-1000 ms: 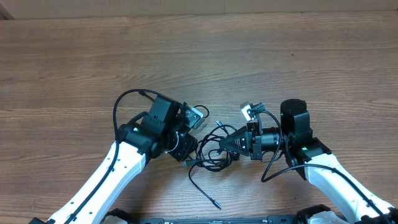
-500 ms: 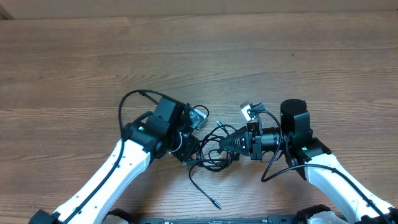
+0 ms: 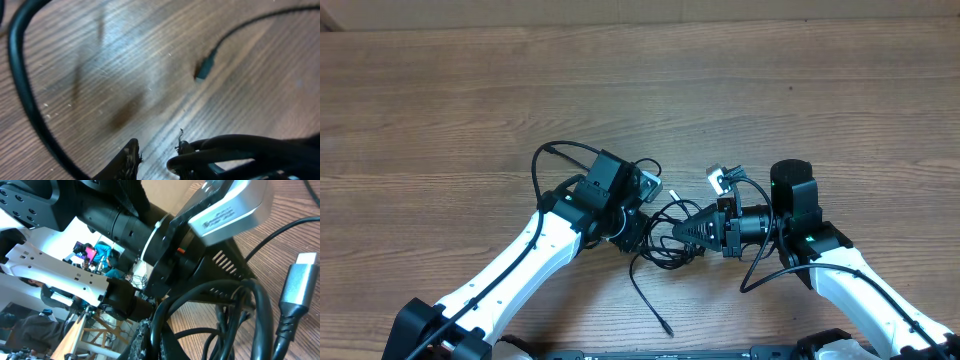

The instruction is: Untangle cables

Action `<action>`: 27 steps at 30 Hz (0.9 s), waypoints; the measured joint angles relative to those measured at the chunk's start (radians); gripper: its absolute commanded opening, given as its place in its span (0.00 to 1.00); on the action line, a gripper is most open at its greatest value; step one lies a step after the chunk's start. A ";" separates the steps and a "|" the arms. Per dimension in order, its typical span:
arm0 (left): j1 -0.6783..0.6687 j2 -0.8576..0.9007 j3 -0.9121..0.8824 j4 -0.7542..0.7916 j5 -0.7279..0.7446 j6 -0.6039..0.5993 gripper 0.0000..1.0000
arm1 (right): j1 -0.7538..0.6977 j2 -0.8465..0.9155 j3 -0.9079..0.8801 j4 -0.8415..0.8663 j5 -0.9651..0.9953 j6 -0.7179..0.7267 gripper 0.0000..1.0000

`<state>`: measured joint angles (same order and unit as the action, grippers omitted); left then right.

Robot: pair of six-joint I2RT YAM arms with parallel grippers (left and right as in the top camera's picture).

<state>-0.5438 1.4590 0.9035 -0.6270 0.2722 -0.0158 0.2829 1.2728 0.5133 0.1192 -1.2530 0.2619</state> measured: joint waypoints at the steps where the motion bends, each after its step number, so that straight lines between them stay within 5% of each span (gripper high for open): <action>1: 0.000 0.000 0.000 0.007 -0.005 -0.010 0.27 | 0.000 0.000 0.000 0.000 0.000 0.000 0.04; 10: 0.000 0.000 0.000 0.091 -0.024 -0.135 0.30 | 0.000 0.000 0.000 -0.004 0.000 0.016 0.04; 14: 0.000 0.000 0.000 0.115 -0.023 -0.196 0.20 | 0.000 0.000 0.000 -0.005 0.000 0.029 0.04; 27: -0.063 0.093 0.000 0.180 -0.014 -0.226 0.26 | 0.000 0.000 0.000 -0.007 -0.003 0.056 0.04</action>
<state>-0.6064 1.5524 0.9035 -0.4473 0.2577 -0.2417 0.2829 1.2728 0.5133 0.1120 -1.2556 0.3183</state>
